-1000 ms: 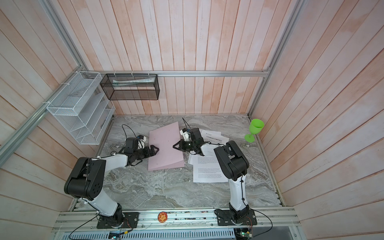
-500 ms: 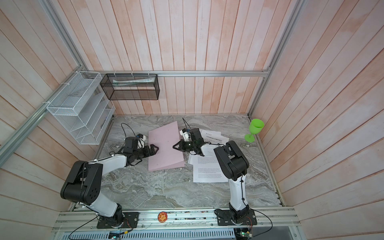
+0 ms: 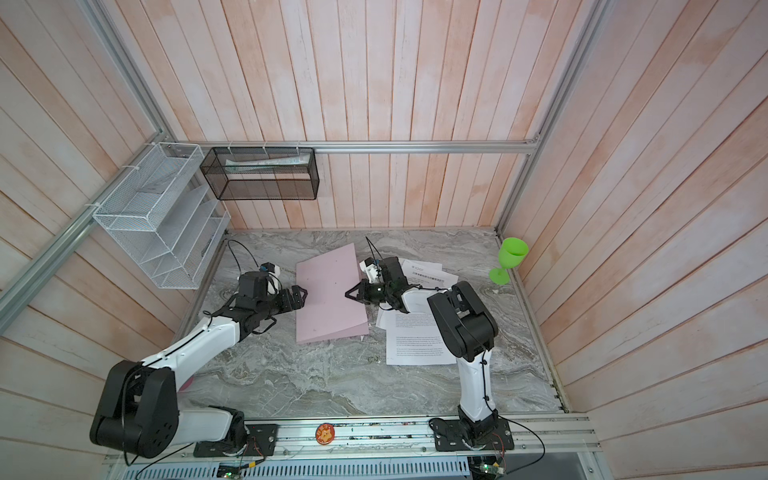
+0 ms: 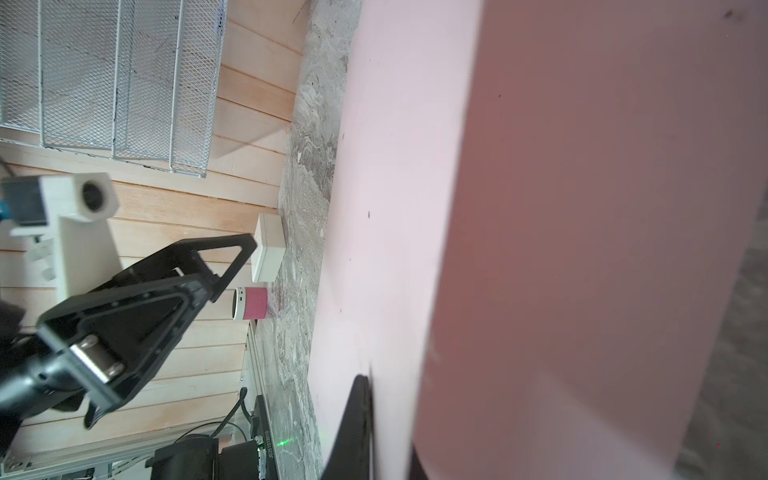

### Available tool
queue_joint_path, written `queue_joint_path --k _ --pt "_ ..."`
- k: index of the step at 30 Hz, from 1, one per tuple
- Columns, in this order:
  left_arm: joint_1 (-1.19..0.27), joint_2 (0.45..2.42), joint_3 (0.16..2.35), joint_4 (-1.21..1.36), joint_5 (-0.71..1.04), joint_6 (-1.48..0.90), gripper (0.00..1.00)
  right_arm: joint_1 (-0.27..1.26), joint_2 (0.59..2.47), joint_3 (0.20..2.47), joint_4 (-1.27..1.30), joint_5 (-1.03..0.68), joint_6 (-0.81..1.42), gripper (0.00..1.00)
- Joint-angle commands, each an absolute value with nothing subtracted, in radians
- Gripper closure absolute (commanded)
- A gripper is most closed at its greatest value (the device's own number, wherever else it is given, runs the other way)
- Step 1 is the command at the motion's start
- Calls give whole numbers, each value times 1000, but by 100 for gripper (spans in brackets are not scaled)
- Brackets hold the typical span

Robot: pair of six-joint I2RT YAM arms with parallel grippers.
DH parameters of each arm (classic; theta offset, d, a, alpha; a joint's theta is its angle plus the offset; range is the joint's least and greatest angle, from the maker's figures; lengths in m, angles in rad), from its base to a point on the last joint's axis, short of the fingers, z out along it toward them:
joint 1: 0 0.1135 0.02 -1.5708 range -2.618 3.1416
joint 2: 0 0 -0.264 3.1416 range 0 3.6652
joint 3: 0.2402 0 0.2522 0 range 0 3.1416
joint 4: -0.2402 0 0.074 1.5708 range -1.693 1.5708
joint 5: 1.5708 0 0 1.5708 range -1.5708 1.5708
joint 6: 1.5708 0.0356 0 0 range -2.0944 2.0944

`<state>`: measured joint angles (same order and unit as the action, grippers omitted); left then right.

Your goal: Put the files into the folder

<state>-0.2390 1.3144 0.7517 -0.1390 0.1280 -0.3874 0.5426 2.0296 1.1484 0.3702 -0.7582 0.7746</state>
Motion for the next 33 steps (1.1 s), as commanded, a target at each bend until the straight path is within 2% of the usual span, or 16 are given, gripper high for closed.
queue_joint_path --k 1,9,16,21,33 --pt "-328 1217 793 -248 19 -353 0 554 1991 1164 332 -755 778 100" --pt "-623 1098 844 -402 -255 -386 0 570 1931 1159 354 -760 874 100" --pt "-859 1159 855 -445 -483 -378 0 583 1903 1204 315 -754 955 100" --pt "-945 1192 838 -405 -504 -337 0 586 1893 1217 307 -745 1009 100" --pt "-995 1255 801 -291 -486 -304 1 603 1884 1240 344 -815 1119 100"
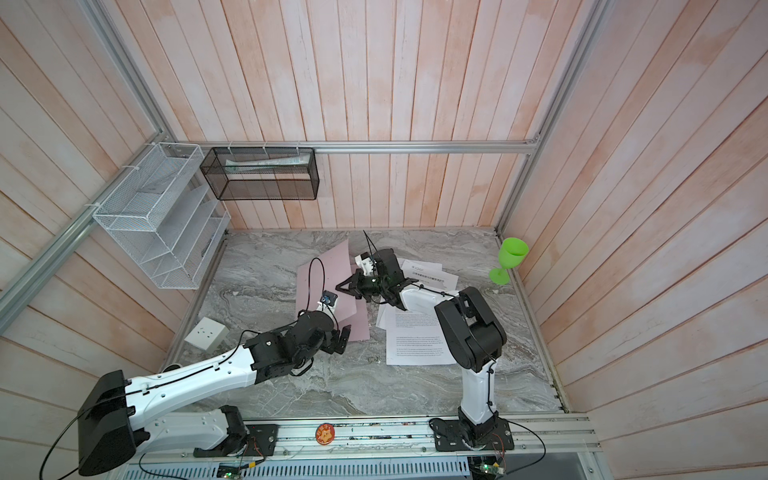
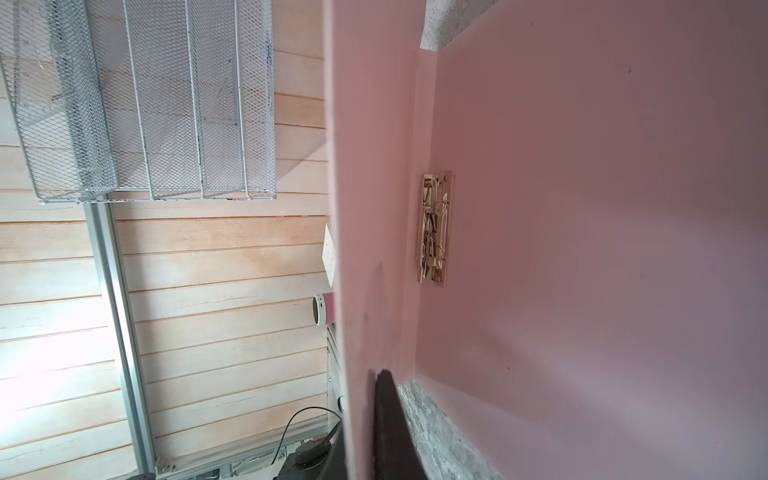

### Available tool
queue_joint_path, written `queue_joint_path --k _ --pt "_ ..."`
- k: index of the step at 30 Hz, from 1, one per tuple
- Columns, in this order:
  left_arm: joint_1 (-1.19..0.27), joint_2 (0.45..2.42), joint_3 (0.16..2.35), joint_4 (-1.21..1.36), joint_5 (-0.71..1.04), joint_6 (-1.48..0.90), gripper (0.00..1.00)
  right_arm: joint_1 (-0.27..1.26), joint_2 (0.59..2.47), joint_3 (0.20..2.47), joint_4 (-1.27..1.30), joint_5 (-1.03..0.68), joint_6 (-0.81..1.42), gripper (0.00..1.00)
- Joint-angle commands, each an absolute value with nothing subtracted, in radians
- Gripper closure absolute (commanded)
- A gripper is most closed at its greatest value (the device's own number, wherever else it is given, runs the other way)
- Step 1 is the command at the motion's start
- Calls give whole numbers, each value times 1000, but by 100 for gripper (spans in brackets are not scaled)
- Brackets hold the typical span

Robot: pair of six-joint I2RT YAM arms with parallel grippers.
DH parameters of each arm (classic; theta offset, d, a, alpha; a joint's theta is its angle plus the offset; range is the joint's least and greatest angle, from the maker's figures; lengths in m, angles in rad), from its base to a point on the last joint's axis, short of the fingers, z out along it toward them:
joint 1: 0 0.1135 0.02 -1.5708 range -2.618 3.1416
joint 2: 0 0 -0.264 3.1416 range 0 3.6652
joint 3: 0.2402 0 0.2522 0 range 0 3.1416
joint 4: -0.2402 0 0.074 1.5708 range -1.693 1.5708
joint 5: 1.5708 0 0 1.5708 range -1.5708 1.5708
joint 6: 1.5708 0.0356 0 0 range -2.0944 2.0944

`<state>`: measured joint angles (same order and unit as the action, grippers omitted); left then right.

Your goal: Put the files into the folder

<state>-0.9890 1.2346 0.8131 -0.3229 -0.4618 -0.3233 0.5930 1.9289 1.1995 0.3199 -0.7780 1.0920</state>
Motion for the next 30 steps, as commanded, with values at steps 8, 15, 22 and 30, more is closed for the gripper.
queue_joint_path --k 8,15,22,30 --pt "-996 1352 811 -268 -566 -294 4 617 1872 1236 340 -830 1130 100" --pt "-996 1459 833 -237 -626 -281 23 623 1844 1241 232 -778 1063 100" --pt "-996 1509 847 -227 -635 -271 80 627 1829 1236 181 -754 1011 100" --pt "-995 1486 853 -261 -633 -293 100 626 1828 1235 155 -753 959 100"
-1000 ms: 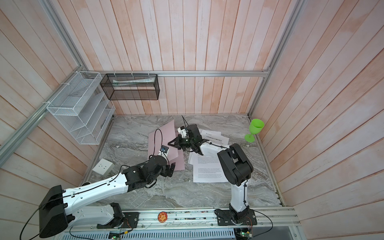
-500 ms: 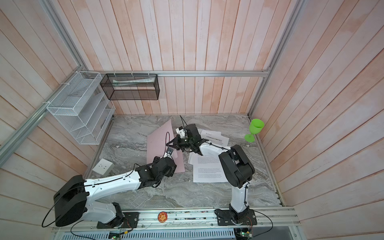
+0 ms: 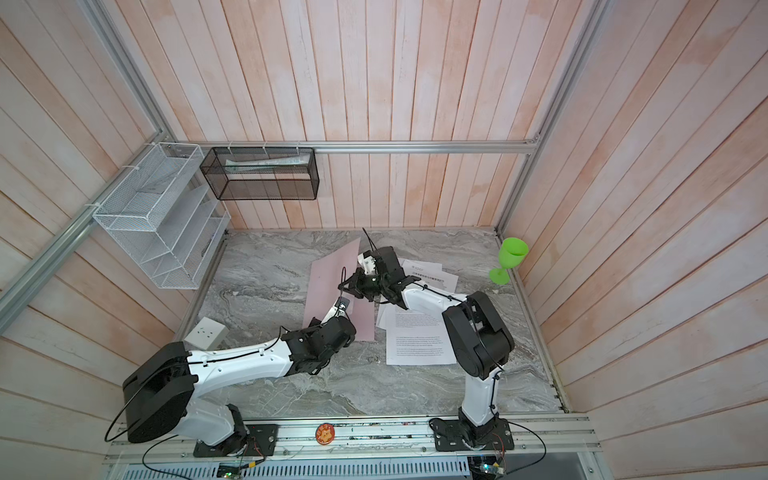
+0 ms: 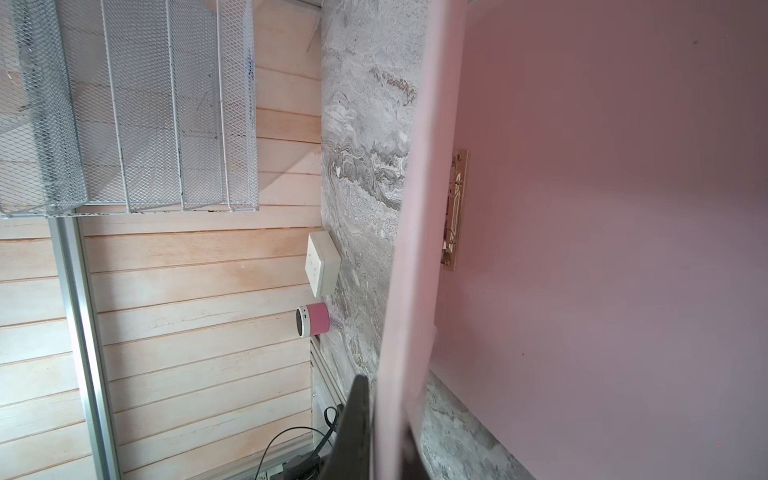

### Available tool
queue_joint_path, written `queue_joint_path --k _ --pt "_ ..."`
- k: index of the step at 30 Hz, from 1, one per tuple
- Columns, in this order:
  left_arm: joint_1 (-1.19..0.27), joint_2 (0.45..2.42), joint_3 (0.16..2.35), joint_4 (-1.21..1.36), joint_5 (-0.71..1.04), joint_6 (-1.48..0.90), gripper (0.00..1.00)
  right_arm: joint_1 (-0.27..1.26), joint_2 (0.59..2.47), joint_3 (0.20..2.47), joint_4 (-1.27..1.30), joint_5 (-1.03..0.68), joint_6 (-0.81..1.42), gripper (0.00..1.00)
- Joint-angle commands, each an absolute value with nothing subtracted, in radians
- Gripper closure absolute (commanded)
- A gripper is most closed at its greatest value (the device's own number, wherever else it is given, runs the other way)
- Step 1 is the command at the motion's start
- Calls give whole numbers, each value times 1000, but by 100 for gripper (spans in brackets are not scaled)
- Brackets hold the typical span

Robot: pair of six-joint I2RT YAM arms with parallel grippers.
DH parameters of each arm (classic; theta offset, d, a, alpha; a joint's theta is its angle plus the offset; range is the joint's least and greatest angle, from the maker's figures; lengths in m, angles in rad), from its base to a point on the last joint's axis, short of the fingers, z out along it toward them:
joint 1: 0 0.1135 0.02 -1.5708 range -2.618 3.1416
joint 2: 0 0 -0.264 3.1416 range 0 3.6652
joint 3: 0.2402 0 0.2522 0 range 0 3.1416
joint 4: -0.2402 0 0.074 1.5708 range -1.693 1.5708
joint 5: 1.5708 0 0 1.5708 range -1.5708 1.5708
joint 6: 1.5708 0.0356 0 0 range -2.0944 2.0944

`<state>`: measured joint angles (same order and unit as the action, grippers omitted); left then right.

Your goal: Put the files into the folder

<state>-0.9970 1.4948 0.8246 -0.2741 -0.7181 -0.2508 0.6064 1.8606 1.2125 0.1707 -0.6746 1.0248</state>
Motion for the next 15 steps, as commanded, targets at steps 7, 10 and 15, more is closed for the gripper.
queue_joint_path --k 7,10,15 --pt "-996 1447 893 -337 -608 -327 100 598 1851 1271 148 -790 902 64" --pt "-994 1429 903 -346 -588 -335 100 568 1827 1259 181 -795 887 46" --pt "-991 1413 913 -367 -571 -361 100 515 1792 1254 162 -791 846 33"
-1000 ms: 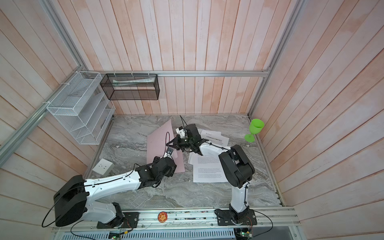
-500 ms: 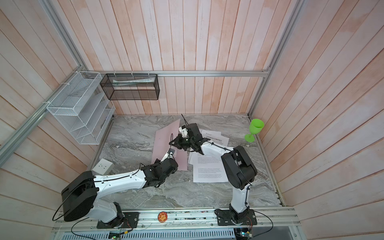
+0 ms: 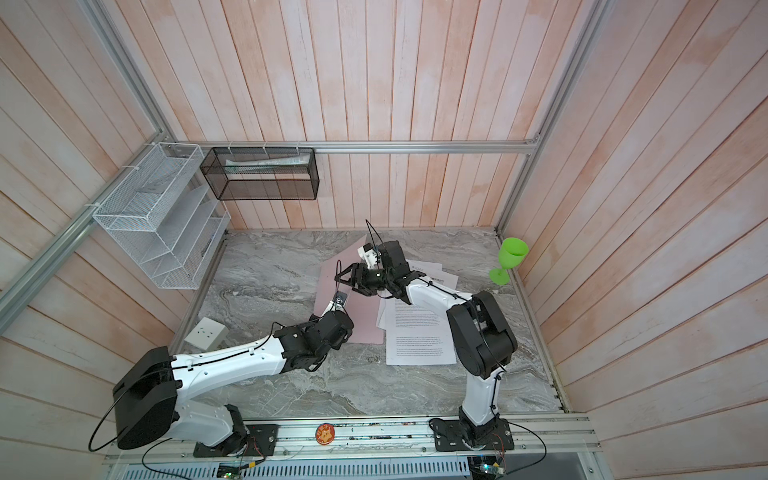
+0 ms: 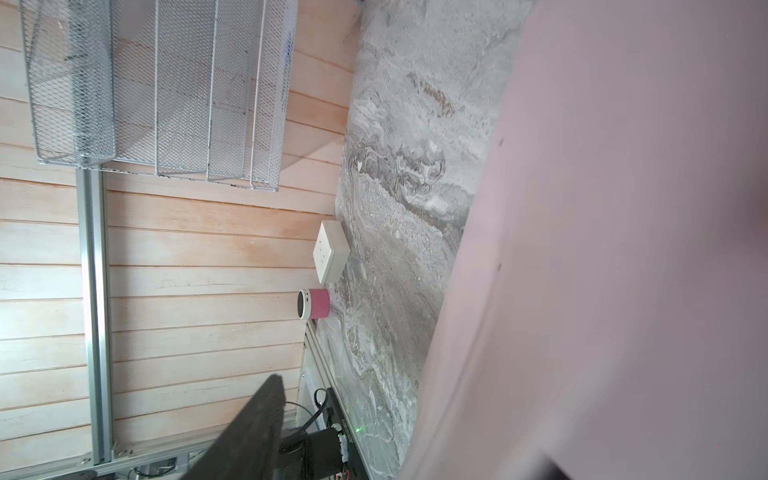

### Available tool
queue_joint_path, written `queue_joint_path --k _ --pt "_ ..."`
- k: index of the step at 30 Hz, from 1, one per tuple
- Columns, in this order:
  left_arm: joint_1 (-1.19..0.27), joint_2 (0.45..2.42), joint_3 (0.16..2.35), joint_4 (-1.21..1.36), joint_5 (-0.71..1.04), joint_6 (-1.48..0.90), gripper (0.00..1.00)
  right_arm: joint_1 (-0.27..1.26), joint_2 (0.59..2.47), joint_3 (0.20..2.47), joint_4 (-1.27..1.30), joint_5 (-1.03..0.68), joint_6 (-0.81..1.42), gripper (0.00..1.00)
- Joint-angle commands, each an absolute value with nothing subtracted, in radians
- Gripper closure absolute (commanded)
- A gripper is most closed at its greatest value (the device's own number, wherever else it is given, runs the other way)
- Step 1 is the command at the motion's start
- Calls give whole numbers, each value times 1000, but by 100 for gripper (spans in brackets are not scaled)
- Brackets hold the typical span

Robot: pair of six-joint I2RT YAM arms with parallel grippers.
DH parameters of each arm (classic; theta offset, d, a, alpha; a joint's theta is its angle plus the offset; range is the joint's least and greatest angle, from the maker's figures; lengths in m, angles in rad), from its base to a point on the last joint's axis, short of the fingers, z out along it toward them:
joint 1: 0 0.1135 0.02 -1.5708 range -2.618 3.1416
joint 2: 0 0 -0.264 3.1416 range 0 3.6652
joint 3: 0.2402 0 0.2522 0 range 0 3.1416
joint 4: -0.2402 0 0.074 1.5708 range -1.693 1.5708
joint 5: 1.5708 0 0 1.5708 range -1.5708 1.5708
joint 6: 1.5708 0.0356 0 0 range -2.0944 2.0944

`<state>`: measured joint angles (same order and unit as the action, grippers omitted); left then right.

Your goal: Put the files into the folder

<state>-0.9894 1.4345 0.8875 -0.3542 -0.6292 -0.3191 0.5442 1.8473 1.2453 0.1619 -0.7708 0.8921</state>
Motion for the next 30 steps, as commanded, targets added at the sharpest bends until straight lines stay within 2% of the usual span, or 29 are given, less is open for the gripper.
queue_joint_path --k 1,6,8,22,30 --pt "-990 1409 913 -372 -570 -364 100 505 1788 1248 162 -793 845 32" --pt "-983 1392 919 -407 -560 -410 100 456 1768 1211 200 -814 849 22" --pt "-982 1386 925 -429 -562 -431 100 438 1768 1201 209 -821 851 21" --pt "-919 1205 830 -441 -459 -583 100 408 1795 1155 277 -798 909 25" --pt "-886 1111 747 -407 -405 -663 100 405 1793 1170 357 -843 954 23"
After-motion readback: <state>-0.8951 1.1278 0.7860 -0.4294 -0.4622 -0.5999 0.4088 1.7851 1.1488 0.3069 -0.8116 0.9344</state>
